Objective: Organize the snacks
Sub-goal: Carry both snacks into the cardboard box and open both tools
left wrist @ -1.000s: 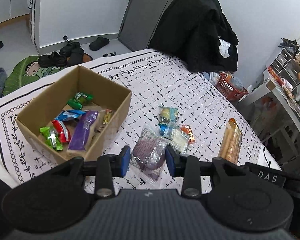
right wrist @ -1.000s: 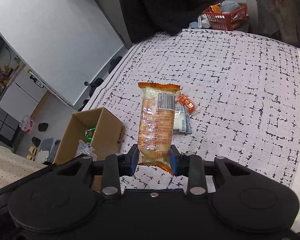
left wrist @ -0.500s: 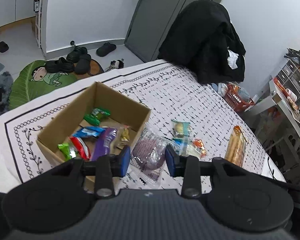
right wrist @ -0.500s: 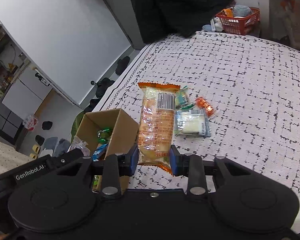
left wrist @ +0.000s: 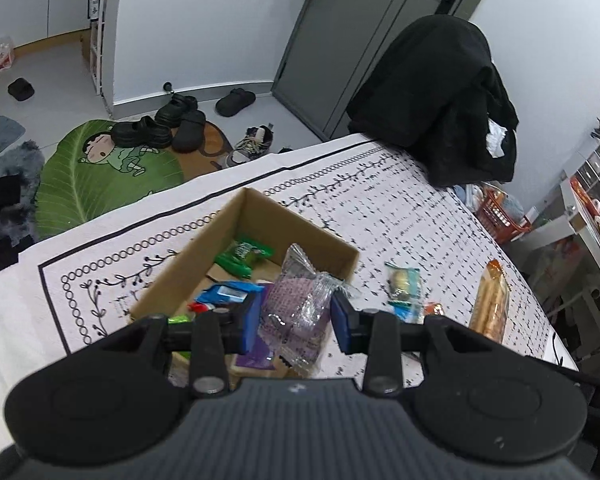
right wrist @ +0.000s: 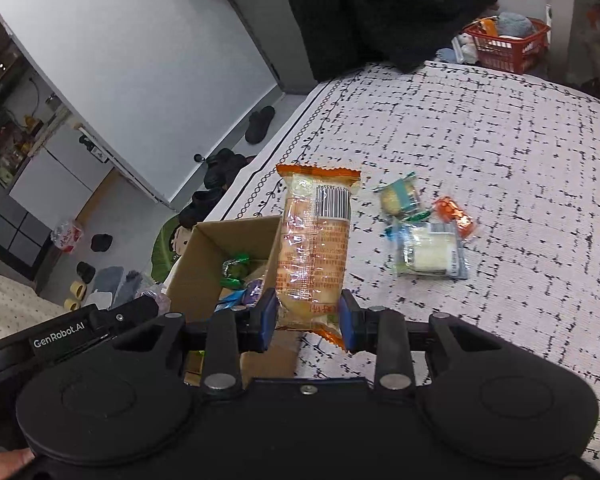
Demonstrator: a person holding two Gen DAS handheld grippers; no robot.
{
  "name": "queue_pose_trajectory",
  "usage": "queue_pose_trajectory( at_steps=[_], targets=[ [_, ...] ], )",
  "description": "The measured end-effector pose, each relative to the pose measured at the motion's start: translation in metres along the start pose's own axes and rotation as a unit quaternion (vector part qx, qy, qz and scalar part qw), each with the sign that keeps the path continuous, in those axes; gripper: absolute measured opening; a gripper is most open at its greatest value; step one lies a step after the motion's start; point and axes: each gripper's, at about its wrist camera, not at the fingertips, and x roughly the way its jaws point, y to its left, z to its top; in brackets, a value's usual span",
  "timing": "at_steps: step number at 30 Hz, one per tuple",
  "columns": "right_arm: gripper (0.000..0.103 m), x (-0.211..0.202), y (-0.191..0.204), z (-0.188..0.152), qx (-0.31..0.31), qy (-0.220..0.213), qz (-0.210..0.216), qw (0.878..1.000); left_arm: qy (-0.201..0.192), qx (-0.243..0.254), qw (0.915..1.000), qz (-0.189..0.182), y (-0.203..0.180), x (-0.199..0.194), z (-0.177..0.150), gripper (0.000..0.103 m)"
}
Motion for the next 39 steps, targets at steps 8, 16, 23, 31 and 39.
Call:
queue_pose_trajectory(
  at_steps=[8,16,23,31,39],
  targets=[
    [0.032,0.017,0.028,0.0,-0.013,0.009,0.0,1.0,0.015,-0.009,0.9998,0.005,0.026,0.014,0.011,0.037],
    [0.032,0.036,0.049,0.001,-0.023,0.021,-0.009,0.999,0.035,-0.015,0.9993,0.001,0.042,0.032,0.018,0.037],
    [0.032,0.049,0.06,0.001,-0.026,0.03,-0.018,0.999,0.052,-0.025,0.9983,-0.004,0.054,0.048,0.021,0.037],
    [0.032,0.068,0.074,-0.001,-0.028,0.044,-0.024,0.998,0.045,-0.037,0.9979,-0.026,0.064,0.049,0.029,0.044],
    [0.035,0.087,0.086,-0.005,-0.012,0.051,-0.019,0.998,0.043,-0.044,0.9981,-0.01,0.086,0.041,0.037,0.058]
  ],
)
